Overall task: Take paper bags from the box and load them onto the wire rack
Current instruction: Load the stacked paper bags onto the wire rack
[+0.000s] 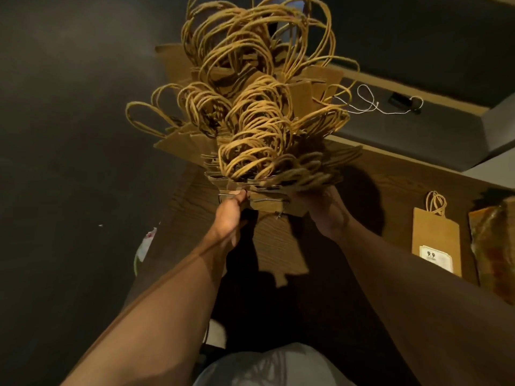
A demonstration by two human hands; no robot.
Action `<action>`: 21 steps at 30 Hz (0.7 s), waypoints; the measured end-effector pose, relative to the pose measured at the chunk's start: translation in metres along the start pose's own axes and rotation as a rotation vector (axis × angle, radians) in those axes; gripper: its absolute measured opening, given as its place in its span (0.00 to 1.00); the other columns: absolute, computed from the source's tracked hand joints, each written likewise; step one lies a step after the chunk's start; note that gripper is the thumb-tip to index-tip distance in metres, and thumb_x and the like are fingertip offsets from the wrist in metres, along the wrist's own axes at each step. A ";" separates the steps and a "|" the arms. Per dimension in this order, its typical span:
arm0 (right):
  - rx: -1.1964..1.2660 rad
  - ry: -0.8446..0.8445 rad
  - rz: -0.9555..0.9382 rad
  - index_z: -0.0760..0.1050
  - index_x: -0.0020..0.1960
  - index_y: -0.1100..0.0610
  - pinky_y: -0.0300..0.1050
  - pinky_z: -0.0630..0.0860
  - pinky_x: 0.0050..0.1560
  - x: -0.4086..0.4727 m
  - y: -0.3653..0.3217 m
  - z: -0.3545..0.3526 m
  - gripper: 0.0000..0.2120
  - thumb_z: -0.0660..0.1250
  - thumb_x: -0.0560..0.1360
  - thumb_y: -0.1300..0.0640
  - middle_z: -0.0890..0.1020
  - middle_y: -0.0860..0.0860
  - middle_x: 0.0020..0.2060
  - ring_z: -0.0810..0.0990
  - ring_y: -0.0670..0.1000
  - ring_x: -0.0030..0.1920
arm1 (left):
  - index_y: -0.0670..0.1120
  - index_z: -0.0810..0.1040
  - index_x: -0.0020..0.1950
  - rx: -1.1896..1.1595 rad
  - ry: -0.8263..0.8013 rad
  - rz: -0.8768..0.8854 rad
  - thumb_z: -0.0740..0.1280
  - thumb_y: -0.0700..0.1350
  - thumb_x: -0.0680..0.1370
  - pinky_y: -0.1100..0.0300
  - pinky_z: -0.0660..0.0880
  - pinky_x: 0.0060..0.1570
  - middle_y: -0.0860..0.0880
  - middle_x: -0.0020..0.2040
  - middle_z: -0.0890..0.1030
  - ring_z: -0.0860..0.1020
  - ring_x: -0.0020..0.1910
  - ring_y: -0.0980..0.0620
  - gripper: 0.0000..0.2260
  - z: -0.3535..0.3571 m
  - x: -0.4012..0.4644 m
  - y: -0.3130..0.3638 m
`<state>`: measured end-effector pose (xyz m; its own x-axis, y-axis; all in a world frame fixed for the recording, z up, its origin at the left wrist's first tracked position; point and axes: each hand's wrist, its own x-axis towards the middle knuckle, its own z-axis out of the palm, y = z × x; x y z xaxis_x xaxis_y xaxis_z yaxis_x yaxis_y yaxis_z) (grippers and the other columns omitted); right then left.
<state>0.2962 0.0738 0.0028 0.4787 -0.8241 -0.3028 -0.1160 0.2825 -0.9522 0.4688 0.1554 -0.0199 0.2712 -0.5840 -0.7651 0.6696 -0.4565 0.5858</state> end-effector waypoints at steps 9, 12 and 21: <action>-0.431 0.203 -0.017 0.80 0.58 0.61 0.50 0.76 0.61 0.005 0.016 0.020 0.25 0.71 0.71 0.42 0.82 0.58 0.55 0.80 0.55 0.59 | 0.39 0.78 0.54 0.437 -0.044 0.145 0.62 0.31 0.78 0.60 0.76 0.44 0.42 0.51 0.80 0.78 0.50 0.47 0.08 -0.030 0.001 -0.002; -0.876 0.257 -0.203 0.84 0.55 0.52 0.49 0.76 0.59 0.015 0.027 0.020 0.29 0.56 0.74 0.32 0.83 0.53 0.56 0.80 0.57 0.60 | 0.45 0.80 0.44 0.456 0.094 0.149 0.65 0.38 0.79 0.55 0.79 0.54 0.45 0.47 0.82 0.80 0.48 0.47 0.07 -0.049 0.009 0.007; -0.741 0.298 -0.047 0.84 0.53 0.54 0.41 0.71 0.54 0.013 0.017 0.039 0.24 0.67 0.68 0.38 0.83 0.51 0.55 0.79 0.52 0.60 | 0.44 0.79 0.59 0.748 0.195 0.517 0.66 0.46 0.80 0.63 0.69 0.53 0.51 0.52 0.80 0.76 0.53 0.53 0.09 -0.060 -0.009 0.025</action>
<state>0.3344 0.0870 -0.0159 0.2566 -0.9533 -0.1596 -0.6998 -0.0693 -0.7110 0.5247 0.1893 -0.0147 0.5682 -0.7435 -0.3526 -0.1685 -0.5246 0.8345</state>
